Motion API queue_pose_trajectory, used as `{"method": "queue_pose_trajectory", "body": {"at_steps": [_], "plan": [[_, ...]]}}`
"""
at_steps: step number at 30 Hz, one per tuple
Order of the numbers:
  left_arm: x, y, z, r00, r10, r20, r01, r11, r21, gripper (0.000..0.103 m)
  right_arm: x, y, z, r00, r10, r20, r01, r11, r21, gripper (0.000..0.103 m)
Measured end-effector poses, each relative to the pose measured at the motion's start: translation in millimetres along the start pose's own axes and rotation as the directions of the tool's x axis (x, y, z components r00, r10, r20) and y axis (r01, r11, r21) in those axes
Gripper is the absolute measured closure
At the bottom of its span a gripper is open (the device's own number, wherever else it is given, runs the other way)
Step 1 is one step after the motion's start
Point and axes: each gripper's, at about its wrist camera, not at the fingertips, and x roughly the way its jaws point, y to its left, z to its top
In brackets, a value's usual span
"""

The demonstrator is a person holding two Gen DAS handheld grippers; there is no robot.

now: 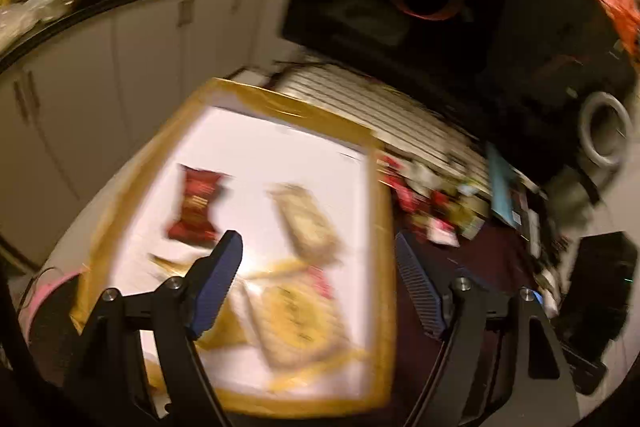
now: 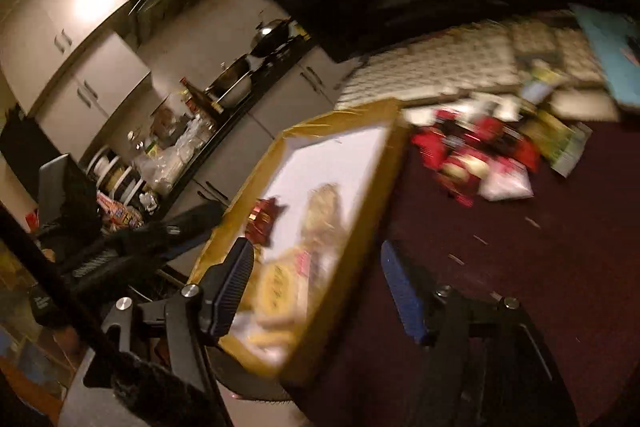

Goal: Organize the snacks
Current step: 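Open both grippers to drop the red packet and clear pack in the tray, then grasp the tan snack pack on the cloth with the right gripper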

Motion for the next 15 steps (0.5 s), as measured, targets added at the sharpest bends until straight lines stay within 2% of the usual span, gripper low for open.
{"method": "queue_pose_trajectory", "body": {"at_steps": [5, 8, 11, 14, 15], "plan": [[6.1, -44.6, -12.6, 0.997, -0.07, -0.029, 0.072, 0.994, 0.077, 0.024, -25.9, -42.4, 3.1, 0.994, -0.106, 0.016, 0.105, 0.991, 0.079, 0.037], [15.7, -62.1, -16.4, 0.996, -0.078, -0.054, 0.083, 0.991, 0.108, 0.024, -29.8, -60.9, 15.6, 0.984, -0.177, 0.027, 0.172, 0.977, 0.124, 0.037], [21.1, -69.3, -19.8, 0.995, -0.073, -0.071, 0.081, 0.99, 0.115, 0.024, -27.1, -68.3, 32.0, 0.975, -0.221, 0.029, 0.216, 0.969, 0.119, 0.038], [20.0, -68.2, -21.3, 0.995, -0.067, -0.075, 0.075, 0.991, 0.114, 0.024, -14.7, -76.5, 59.1, 0.954, -0.301, 0.019, 0.297, 0.948, 0.112, 0.038], [18.1, -66.5, -21.9, 0.995, -0.064, -0.071, 0.072, 0.991, 0.111, 0.024, -6.3, -78.5, 69.4, 0.937, -0.35, 0.005, 0.348, 0.933, 0.093, 0.038]]}}
